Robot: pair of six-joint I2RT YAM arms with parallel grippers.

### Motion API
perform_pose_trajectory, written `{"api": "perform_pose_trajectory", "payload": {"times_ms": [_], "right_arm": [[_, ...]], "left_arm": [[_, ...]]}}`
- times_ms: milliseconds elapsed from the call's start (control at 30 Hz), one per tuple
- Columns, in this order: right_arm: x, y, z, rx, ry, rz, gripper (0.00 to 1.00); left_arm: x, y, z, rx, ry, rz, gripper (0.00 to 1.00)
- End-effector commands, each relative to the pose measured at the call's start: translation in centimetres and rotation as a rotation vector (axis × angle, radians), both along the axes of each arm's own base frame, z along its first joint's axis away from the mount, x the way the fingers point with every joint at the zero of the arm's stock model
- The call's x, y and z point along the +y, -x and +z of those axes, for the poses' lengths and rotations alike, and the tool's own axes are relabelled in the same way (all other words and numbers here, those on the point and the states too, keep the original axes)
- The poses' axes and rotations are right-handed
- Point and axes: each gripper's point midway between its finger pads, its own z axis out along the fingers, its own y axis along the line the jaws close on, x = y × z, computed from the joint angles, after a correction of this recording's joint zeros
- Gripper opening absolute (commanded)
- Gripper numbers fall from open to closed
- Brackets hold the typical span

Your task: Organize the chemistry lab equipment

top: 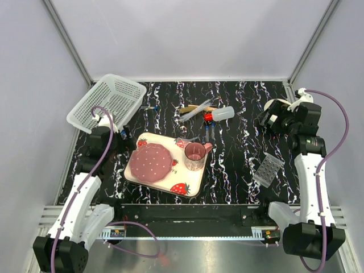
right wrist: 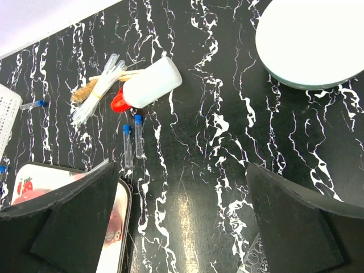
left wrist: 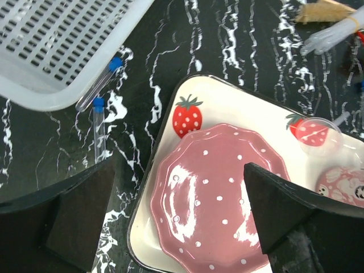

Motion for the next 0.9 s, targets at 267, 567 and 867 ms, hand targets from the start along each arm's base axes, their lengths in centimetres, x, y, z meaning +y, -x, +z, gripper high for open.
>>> {"api": "perform_pose_trajectory", "payload": {"times_ms": [267, 567, 867], "right_arm": [[9.8, 2.9, 1.6, -0.184, -0.086, 0.756, 1.0], [12.6, 4.2, -0.8, -0.249, -0.141, 1.062, 1.0], [12.6, 4.5, -2.8, -0.261, -0.114, 1.083, 1.0]], "left_arm": [[3.9, -1.2, -2.5, 0.149, -0.076, 0.272, 0.99], [5.2, -4.0, -5.0, 0.336, -0.332, 0.227, 0.87], [4.8, -5.1, -9.9, 0.49, -0.36, 0.196, 0.58]]}}
